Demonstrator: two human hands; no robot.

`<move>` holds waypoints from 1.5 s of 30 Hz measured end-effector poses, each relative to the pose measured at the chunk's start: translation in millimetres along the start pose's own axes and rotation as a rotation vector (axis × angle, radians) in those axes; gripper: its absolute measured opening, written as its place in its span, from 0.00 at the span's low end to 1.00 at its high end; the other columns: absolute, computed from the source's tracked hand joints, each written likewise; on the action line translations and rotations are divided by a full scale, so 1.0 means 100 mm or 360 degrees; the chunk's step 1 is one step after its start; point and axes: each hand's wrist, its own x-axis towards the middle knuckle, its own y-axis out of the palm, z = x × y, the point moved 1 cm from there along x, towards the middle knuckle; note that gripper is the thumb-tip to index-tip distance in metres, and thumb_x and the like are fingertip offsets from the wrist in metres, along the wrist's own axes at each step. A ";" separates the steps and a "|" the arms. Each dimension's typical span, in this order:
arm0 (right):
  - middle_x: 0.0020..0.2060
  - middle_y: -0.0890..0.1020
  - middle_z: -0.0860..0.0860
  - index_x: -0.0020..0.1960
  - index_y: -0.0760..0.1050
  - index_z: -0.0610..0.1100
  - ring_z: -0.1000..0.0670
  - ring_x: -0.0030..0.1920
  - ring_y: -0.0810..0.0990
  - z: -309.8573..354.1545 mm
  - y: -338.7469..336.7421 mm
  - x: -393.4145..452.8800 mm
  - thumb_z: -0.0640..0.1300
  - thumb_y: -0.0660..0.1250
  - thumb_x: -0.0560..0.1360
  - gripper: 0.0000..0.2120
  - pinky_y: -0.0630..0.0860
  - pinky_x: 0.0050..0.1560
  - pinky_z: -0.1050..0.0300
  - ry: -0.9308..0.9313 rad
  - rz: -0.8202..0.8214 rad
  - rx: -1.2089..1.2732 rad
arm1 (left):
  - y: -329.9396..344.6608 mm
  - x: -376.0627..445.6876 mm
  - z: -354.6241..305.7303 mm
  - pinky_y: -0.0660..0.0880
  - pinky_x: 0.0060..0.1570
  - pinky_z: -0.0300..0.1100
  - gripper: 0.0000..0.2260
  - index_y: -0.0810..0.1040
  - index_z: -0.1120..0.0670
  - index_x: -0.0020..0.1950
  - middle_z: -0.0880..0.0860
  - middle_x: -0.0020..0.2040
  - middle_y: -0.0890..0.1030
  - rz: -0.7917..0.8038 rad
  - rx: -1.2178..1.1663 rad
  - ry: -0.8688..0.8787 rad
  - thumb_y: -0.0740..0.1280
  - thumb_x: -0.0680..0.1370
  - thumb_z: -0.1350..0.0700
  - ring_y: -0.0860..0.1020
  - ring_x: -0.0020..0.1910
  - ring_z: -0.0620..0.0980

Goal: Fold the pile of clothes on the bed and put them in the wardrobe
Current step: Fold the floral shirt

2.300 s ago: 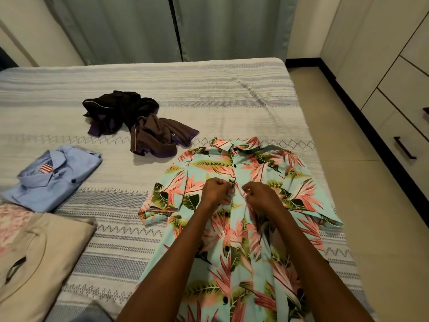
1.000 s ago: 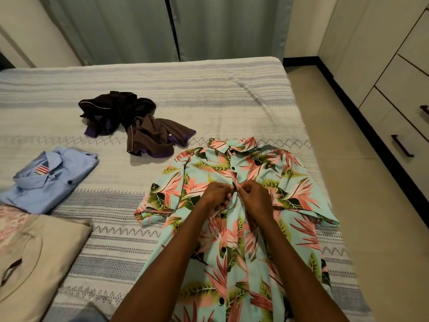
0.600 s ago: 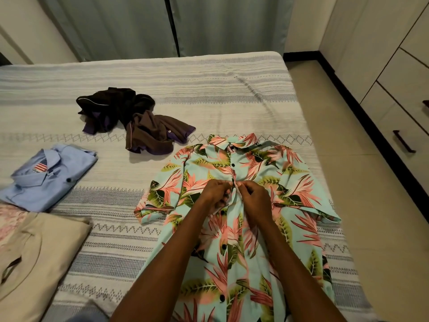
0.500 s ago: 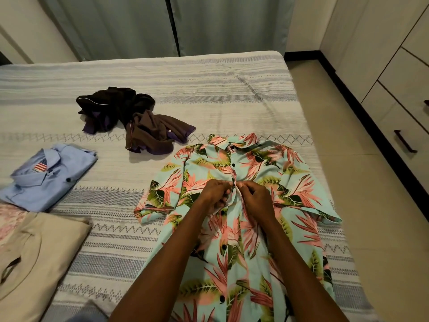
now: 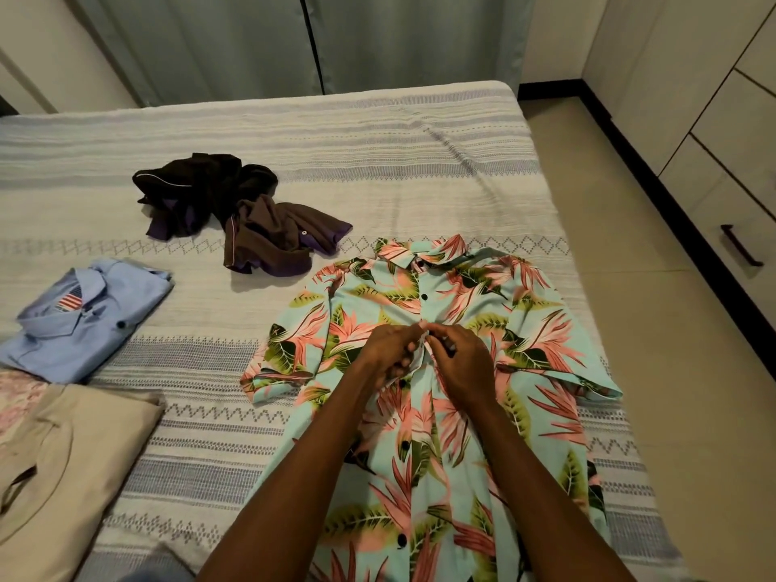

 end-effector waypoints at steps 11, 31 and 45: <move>0.53 0.84 0.54 0.60 0.81 0.51 0.54 0.53 0.82 0.00 -0.04 0.01 0.47 0.67 0.80 0.10 0.80 0.52 0.50 0.0121 0.0040 0.0195 | 0.08 0.06 0.02 0.69 0.34 0.38 0.09 0.83 0.61 0.46 0.51 0.31 0.77 -0.0328 0.0307 0.0334 0.71 0.78 0.55 0.72 0.27 0.45; 0.55 0.78 0.45 0.59 0.75 0.45 0.41 0.56 0.77 0.49 -0.27 -0.67 0.53 0.64 0.75 0.16 0.75 0.52 0.48 0.0267 0.0387 -0.0800 | -0.01 -0.72 0.64 0.76 0.42 0.49 0.05 0.74 0.51 0.52 0.51 0.48 0.80 -0.0682 0.1036 0.0794 0.67 0.77 0.55 0.78 0.46 0.51; 0.59 0.76 0.44 0.63 0.73 0.45 0.42 0.60 0.75 0.46 -0.31 -0.70 0.49 0.66 0.75 0.18 0.73 0.55 0.49 0.0341 0.0513 -0.0763 | 0.04 -0.67 0.68 0.77 0.41 0.50 0.10 0.76 0.57 0.59 0.57 0.59 0.76 -0.0731 0.1736 0.0860 0.63 0.82 0.53 0.80 0.48 0.59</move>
